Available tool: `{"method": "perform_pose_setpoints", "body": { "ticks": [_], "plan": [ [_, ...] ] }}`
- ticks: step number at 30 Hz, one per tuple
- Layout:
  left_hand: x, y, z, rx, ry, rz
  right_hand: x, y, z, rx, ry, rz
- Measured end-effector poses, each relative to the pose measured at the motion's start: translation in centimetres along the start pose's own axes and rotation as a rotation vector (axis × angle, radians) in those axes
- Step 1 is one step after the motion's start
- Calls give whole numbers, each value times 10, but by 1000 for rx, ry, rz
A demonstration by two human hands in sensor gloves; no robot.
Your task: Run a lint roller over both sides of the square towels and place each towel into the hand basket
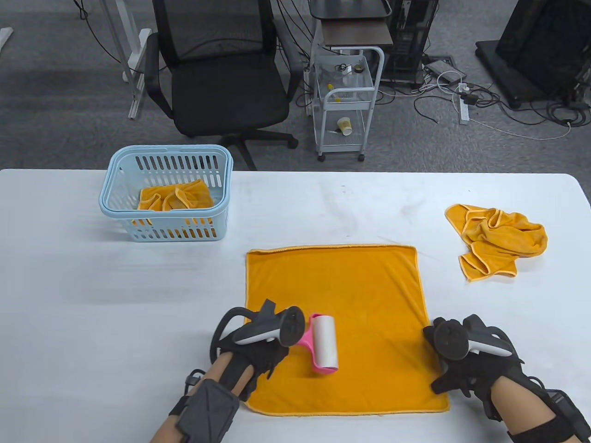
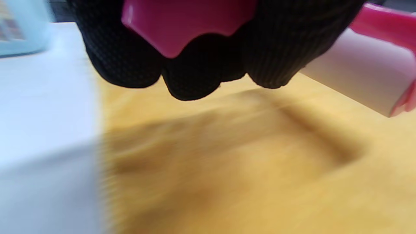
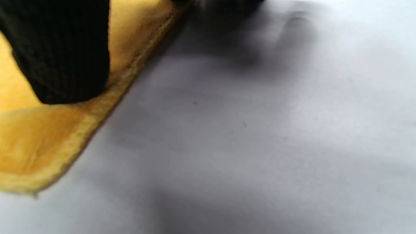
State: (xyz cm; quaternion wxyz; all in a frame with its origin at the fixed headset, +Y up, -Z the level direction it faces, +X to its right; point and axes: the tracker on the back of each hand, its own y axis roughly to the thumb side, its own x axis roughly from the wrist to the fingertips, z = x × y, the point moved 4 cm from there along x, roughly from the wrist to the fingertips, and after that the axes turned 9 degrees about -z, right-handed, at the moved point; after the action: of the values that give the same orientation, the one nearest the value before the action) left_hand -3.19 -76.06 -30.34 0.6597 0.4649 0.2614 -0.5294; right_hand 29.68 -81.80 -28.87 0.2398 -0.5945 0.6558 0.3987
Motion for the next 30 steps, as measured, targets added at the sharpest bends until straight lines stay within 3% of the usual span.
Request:
{"method": "perform_pose_setpoints", "body": {
  "ticks": [3, 6, 9, 13, 18, 20, 23, 24, 30],
  "plan": [
    [22, 25, 0, -7, 18, 21, 0, 0, 0, 3, 0, 1],
    [33, 20, 0, 19, 29, -17, 0, 0, 0, 5, 1, 1],
    [34, -5, 1, 169, 32, -103, 0, 0, 0, 6, 2, 1],
    [21, -61, -1, 304, -8, -277, 0, 0, 0, 5, 2, 1],
    [3, -114, -5, 391, -40, -436, 0, 0, 0, 3, 2, 2],
    [1, -120, -8, 306, -57, -416, 0, 0, 0, 2, 2, 1],
    [8, -104, -12, 82, -60, -334, 0, 0, 0, 3, 2, 1],
    [17, -86, -14, -1, -28, -279, 0, 0, 0, 3, 2, 1],
    [55, -12, -8, -78, 5, -135, 0, 0, 1, 7, 3, -1]
  ]
}}
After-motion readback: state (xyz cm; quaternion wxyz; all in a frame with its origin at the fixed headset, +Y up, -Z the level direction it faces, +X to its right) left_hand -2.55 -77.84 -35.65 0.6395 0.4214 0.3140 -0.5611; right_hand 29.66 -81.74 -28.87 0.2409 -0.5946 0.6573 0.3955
